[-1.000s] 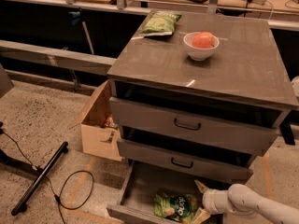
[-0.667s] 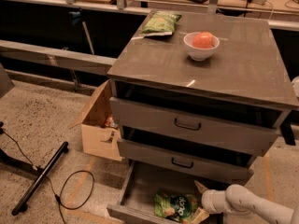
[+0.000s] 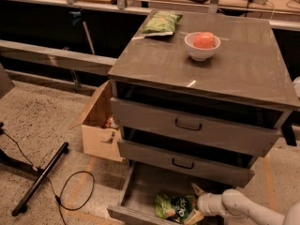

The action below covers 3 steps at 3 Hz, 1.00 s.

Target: Pick green rice chip bag from bottom drawer and place on counter

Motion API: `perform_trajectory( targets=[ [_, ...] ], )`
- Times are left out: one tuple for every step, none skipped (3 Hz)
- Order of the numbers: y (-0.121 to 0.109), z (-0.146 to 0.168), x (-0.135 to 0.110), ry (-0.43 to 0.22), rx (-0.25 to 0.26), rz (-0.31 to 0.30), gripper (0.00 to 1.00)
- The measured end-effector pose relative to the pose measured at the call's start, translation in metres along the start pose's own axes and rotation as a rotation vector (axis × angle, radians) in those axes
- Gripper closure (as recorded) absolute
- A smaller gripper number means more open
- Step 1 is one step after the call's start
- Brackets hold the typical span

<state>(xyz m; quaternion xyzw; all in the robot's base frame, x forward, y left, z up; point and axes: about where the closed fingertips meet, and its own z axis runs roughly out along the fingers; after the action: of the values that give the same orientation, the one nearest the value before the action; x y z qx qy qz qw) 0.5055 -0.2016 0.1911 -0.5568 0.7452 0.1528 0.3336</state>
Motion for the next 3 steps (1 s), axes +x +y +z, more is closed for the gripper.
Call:
perform_trajectory(
  targets=[
    [0.002,0.029,-0.005,-0.029,-0.007,0.008,0.00],
    [0.002,0.040,-0.004,-0.030,-0.008,0.010,0.00],
    [0.003,0.053,-0.003,-0.026,-0.015,0.008,0.00]
  ],
)
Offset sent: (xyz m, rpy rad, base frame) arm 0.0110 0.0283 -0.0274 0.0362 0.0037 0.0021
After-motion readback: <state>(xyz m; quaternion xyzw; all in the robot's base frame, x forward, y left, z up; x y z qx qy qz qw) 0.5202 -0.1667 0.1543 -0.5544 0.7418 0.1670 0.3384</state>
